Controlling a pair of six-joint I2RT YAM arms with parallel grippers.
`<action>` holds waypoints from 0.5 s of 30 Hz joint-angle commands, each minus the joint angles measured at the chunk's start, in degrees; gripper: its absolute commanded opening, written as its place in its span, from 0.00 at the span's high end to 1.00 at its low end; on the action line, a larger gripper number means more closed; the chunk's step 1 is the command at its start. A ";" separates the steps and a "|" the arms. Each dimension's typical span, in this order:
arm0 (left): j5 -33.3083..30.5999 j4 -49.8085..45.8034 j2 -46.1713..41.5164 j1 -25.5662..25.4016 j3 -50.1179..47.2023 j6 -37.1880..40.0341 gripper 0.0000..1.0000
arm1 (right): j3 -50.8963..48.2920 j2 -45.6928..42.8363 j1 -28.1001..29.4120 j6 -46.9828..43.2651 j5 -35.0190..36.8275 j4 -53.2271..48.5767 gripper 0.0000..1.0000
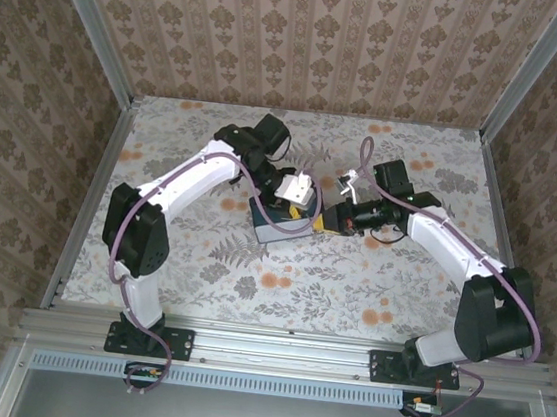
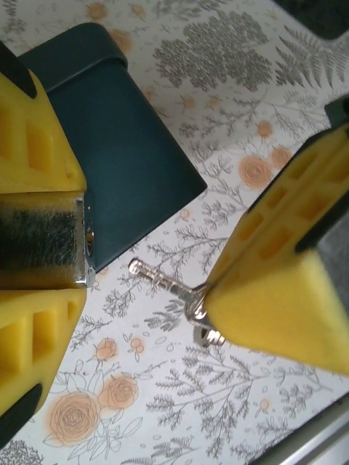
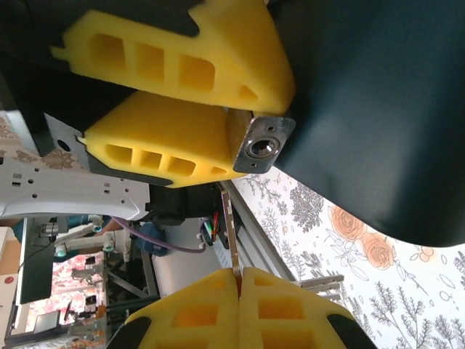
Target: Unlock a padlock with a key
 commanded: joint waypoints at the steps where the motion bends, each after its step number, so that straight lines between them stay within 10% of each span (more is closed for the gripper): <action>1: 4.84 -1.59 -4.13 0.05 -2.16 5.29 0.90 | 1.41 -3.14 0.49 -1.54 0.13 -5.57 1.00; 15: 8.96 -1.08 -7.26 -0.91 -4.70 9.63 0.90 | 4.14 -0.98 2.16 -3.21 0.35 -10.42 1.00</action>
